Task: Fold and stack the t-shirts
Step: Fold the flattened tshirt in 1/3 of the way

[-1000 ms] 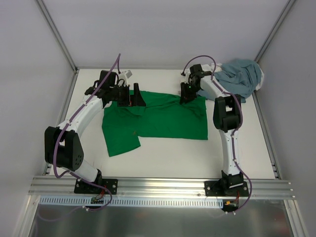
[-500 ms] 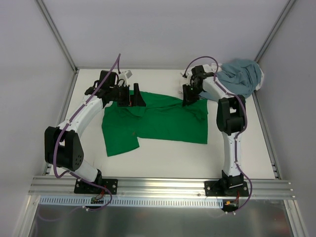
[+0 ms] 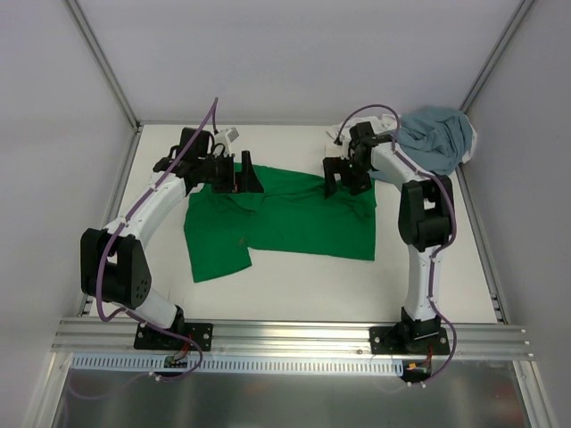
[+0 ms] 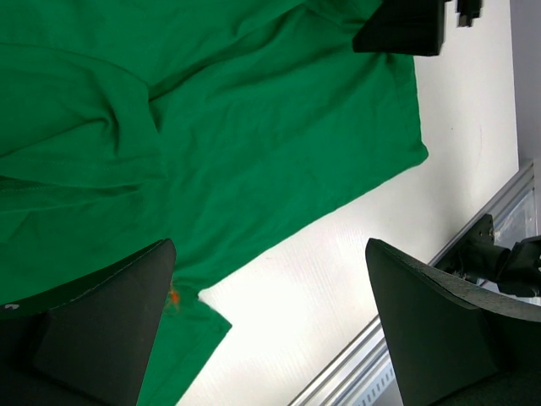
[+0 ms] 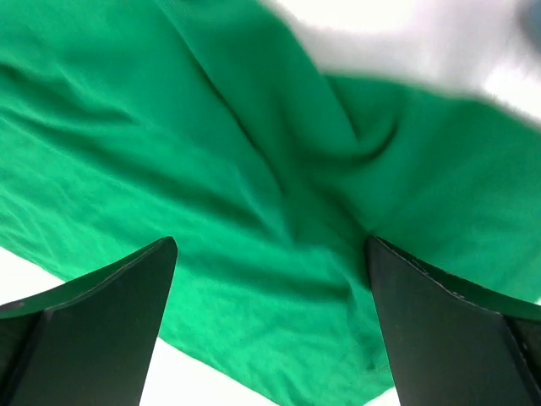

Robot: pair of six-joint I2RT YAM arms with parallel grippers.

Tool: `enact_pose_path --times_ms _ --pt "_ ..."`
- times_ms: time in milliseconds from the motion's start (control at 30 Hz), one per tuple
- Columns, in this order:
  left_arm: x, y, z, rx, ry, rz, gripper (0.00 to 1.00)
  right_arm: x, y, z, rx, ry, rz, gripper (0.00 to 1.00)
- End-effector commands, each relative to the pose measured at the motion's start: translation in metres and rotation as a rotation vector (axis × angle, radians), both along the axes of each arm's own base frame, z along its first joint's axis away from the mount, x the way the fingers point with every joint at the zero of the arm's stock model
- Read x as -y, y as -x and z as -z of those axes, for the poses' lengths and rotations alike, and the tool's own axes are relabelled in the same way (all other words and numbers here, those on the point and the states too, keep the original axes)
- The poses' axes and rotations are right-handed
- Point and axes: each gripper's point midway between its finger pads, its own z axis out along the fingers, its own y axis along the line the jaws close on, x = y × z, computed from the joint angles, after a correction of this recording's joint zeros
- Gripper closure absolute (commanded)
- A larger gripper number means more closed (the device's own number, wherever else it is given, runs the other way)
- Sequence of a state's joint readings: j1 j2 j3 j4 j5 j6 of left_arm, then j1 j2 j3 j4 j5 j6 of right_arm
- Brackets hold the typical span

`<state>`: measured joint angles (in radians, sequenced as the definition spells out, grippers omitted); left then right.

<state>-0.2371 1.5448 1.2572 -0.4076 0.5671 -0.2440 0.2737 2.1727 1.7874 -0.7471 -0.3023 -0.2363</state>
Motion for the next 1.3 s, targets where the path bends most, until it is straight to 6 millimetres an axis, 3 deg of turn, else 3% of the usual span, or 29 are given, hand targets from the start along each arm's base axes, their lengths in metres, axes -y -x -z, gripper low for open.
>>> enact_pose_path --times_ms 0,67,300,467,600,633,733,900,1267 --pt "-0.001 0.014 0.001 -0.006 0.002 0.025 0.01 0.007 -0.001 -0.053 0.139 0.013 0.033 0.01" --pt "-0.009 0.019 0.000 0.002 0.041 0.004 0.01 0.015 0.005 -0.076 0.195 0.028 0.043 0.00" --pt "-0.032 0.046 0.010 -0.014 0.040 -0.016 0.01 0.051 0.055 -0.101 0.222 0.068 0.093 0.00" --pt "-0.036 0.058 0.022 -0.082 0.010 -0.018 0.01 0.049 0.091 -0.102 0.190 0.012 0.104 0.00" --pt "-0.043 0.076 0.039 -0.168 -0.037 -0.030 0.01 0.043 0.121 -0.090 0.150 -0.064 0.147 0.00" --pt "-0.044 0.079 0.041 -0.183 -0.043 -0.032 0.01 0.045 0.132 -0.076 0.117 -0.062 0.150 0.01" --pt "-0.050 0.096 0.054 -0.256 -0.074 -0.043 0.01 0.048 0.153 -0.059 0.077 -0.065 0.158 0.01" --pt "-0.059 0.122 0.067 -0.294 -0.114 -0.055 0.01 0.053 0.174 -0.040 0.041 -0.053 0.167 0.01" --pt "-0.063 0.129 0.052 -0.266 -0.117 -0.090 0.01 0.057 0.199 0.003 -0.041 -0.047 0.223 0.00"
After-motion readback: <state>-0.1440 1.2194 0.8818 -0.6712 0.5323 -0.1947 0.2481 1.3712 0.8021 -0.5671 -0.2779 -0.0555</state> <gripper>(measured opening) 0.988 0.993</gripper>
